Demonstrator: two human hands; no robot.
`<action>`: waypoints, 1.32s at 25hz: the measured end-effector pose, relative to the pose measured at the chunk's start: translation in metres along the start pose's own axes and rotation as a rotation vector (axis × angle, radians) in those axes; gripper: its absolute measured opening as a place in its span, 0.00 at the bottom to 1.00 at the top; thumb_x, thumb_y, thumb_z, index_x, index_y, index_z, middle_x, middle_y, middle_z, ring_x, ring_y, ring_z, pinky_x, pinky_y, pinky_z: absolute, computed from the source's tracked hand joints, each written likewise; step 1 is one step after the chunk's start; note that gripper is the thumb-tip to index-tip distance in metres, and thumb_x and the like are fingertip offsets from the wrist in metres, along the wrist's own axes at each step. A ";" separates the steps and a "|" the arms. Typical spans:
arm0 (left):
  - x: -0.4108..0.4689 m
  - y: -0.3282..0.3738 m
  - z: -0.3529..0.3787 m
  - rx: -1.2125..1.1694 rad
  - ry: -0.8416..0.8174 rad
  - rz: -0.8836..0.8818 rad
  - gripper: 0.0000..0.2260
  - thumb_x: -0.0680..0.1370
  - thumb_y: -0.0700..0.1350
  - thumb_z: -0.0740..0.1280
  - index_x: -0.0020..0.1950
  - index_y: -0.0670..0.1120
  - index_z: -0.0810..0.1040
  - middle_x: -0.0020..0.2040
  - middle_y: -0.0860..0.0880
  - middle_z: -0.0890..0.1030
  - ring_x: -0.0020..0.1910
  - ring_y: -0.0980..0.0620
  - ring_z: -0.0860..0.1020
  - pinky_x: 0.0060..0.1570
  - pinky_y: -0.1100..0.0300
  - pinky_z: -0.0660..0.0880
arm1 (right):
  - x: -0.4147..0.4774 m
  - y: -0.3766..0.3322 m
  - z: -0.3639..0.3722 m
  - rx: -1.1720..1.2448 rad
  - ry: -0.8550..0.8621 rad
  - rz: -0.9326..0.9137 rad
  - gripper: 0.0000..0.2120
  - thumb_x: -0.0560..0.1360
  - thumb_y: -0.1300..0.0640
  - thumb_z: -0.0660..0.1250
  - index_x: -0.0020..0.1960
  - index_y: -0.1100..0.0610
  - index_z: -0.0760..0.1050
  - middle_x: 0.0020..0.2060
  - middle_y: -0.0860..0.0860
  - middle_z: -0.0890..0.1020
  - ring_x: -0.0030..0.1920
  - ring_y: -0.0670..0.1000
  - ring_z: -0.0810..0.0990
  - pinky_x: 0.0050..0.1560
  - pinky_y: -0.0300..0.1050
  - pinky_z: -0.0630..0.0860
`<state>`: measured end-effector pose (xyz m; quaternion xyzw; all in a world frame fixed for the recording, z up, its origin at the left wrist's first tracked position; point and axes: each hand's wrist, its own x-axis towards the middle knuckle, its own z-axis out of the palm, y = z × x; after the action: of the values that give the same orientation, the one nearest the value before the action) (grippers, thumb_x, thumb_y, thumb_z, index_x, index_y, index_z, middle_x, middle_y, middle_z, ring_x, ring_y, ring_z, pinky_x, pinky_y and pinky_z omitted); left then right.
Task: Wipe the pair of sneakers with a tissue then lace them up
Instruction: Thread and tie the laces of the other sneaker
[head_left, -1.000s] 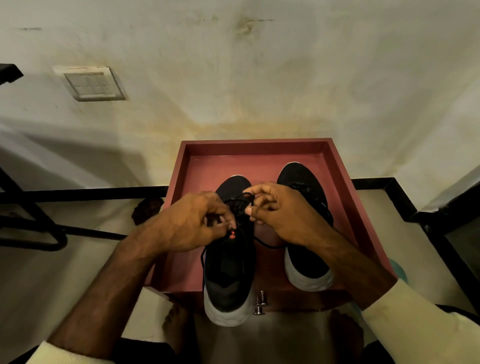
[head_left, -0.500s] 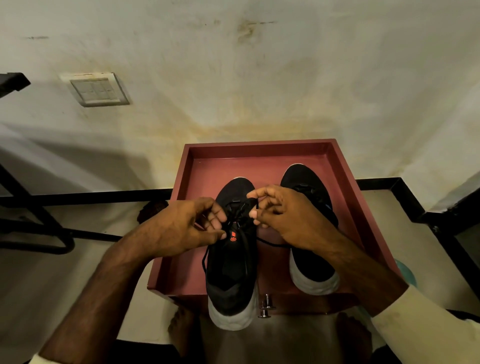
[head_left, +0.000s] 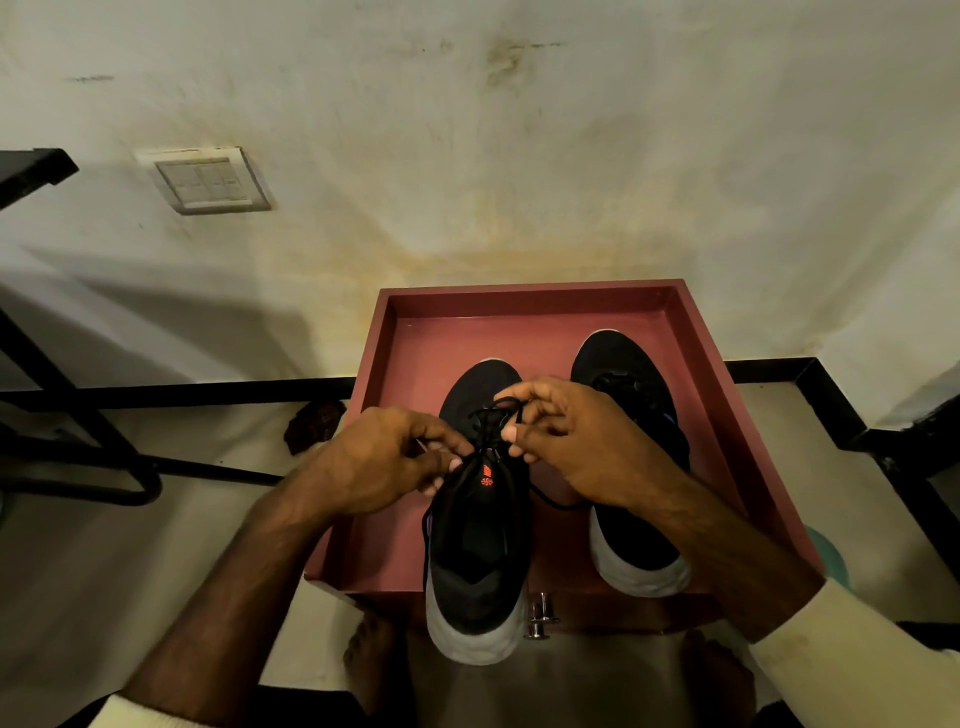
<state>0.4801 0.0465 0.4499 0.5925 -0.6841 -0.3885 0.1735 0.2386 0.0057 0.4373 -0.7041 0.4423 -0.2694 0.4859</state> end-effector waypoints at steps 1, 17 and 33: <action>0.001 0.001 0.002 0.014 0.013 0.011 0.07 0.80 0.42 0.72 0.55 0.52 0.87 0.43 0.53 0.87 0.38 0.56 0.86 0.44 0.64 0.82 | 0.000 0.000 0.000 -0.007 -0.002 0.000 0.16 0.80 0.62 0.70 0.68 0.55 0.78 0.43 0.50 0.85 0.45 0.48 0.88 0.51 0.46 0.85; 0.007 0.002 0.004 0.071 0.015 0.149 0.03 0.81 0.44 0.72 0.53 0.50 0.85 0.44 0.52 0.86 0.40 0.55 0.85 0.41 0.62 0.83 | -0.002 0.002 -0.001 0.002 -0.014 0.012 0.16 0.80 0.62 0.71 0.67 0.55 0.78 0.43 0.50 0.85 0.45 0.47 0.88 0.49 0.41 0.83; 0.001 0.008 0.001 0.080 0.013 0.189 0.05 0.81 0.46 0.72 0.55 0.51 0.85 0.45 0.55 0.86 0.43 0.59 0.84 0.45 0.69 0.79 | -0.003 0.002 -0.001 -0.033 0.003 0.010 0.14 0.81 0.62 0.70 0.66 0.54 0.79 0.42 0.49 0.84 0.45 0.47 0.88 0.51 0.44 0.84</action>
<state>0.4733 0.0459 0.4551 0.5342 -0.7508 -0.3388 0.1902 0.2358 0.0076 0.4359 -0.7095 0.4509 -0.2606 0.4747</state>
